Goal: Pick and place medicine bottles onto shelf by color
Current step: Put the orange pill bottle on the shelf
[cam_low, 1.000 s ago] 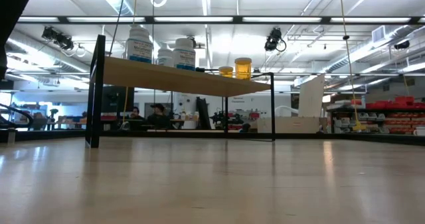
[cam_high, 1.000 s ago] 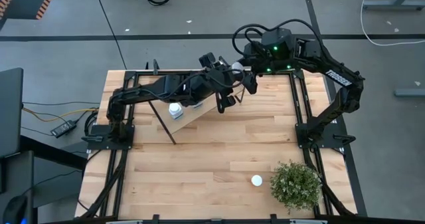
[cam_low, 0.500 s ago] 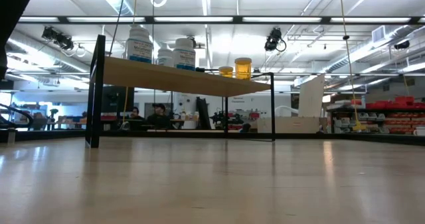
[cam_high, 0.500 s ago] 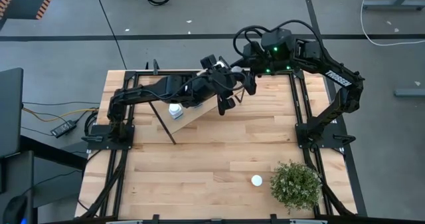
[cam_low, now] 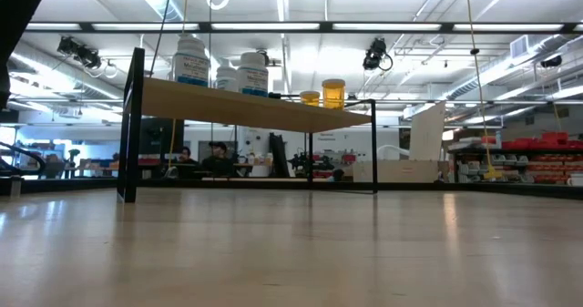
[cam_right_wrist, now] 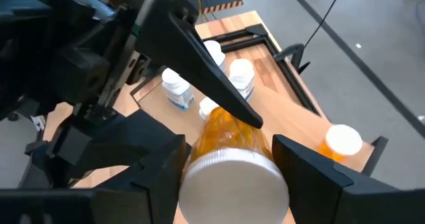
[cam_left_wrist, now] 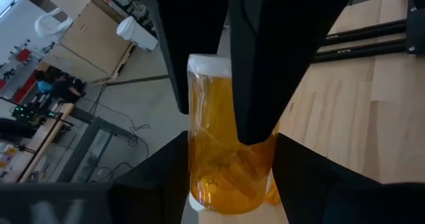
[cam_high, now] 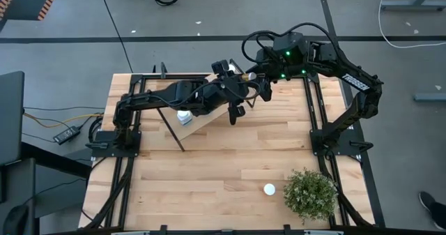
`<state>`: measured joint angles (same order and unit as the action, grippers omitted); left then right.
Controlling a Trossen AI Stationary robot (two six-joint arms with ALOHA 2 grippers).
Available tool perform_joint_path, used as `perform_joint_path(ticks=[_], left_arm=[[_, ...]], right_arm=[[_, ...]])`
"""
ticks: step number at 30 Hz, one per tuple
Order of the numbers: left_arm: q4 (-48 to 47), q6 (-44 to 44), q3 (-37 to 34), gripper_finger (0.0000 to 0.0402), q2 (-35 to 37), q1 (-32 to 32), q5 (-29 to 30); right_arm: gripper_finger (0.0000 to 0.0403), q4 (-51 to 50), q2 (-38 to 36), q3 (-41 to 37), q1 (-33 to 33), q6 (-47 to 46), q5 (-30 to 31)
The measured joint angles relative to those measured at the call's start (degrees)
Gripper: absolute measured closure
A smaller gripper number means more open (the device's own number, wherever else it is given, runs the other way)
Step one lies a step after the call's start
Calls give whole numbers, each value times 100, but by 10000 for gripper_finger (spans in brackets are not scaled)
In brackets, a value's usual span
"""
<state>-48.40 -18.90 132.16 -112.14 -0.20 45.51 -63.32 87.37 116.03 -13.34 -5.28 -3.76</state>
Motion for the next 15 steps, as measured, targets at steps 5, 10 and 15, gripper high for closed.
perform_joint_path(ticks=[5,10,15], left_arm=[[30,-24,0,205,2,-21,215],[52,-173,0,208,2,-19,342],[27,-205,0,210,2,-19,381]], right_arm=[[173,-124,4,-4,-2,-172,-16],[173,-137,4,-4,-2,-212,-12],[174,-139,9,-9,-2,-240,-12]])
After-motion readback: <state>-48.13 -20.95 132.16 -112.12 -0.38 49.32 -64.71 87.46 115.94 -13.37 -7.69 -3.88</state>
